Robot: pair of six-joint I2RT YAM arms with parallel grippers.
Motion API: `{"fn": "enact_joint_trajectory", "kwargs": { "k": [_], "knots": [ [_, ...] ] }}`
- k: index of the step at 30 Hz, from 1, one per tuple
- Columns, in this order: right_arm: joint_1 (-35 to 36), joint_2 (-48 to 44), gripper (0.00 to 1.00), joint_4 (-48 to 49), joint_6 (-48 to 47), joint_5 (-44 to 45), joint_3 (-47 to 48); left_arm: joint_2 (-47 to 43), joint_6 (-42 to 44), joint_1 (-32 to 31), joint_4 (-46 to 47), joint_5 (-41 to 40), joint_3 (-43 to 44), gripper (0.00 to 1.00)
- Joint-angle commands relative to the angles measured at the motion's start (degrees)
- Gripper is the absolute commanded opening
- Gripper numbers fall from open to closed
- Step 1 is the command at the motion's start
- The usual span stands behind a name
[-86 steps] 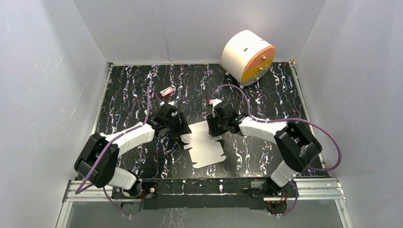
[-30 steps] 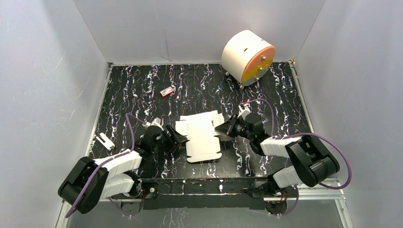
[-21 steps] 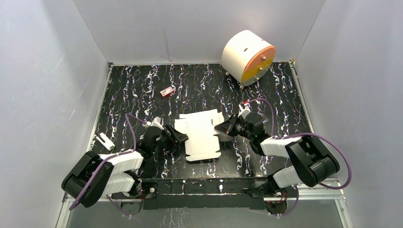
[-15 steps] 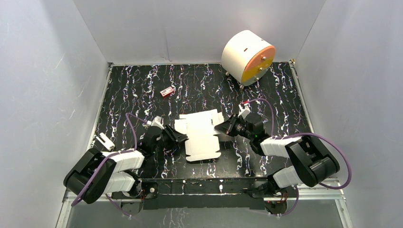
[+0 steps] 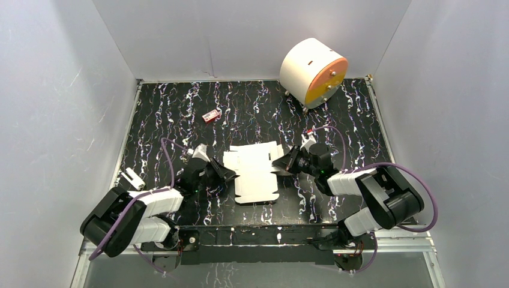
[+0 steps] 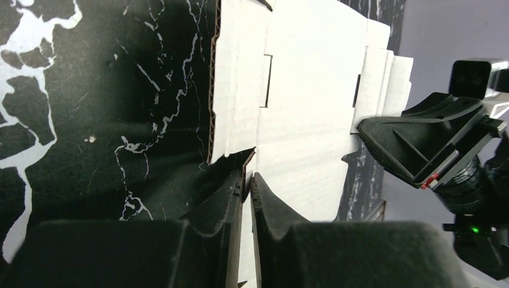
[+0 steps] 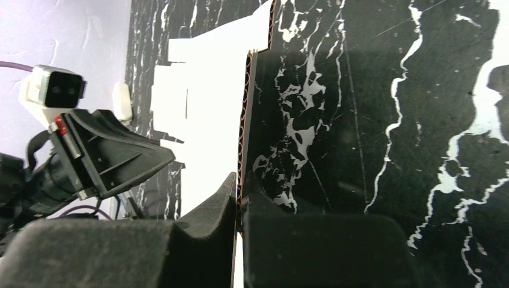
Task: Fold the paper box
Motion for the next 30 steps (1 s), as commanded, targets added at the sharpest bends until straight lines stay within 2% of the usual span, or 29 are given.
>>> {"fn": "enact_joint_trajectory", "kwargs": {
  "k": [1, 11, 16, 25, 30],
  "knots": [
    [0.8, 0.2, 0.00, 0.5, -2.6, 0.5, 1.8, -1.9, 5.7, -2.8, -4.1, -5.7, 4.6, 0.08],
    [2.3, 1.5, 0.00, -4.1, -5.6, 4.5, 3.8, -0.1, 13.9, -11.0, -18.8, -16.9, 14.4, 0.13],
    [3.1, 2.3, 0.00, -6.3, -7.2, 6.4, 4.8, 4.5, 17.2, -15.0, -26.4, -22.3, 21.0, 0.13],
    [5.2, 1.4, 0.00, -12.7, -11.6, 11.8, 7.2, 12.7, 21.4, -18.1, -36.6, -28.6, 28.9, 0.14],
    [6.0, 1.7, 0.00, -13.9, -12.6, 13.0, 8.1, 17.0, 24.0, -20.6, -43.3, -32.7, 33.7, 0.17]
  ]
}}
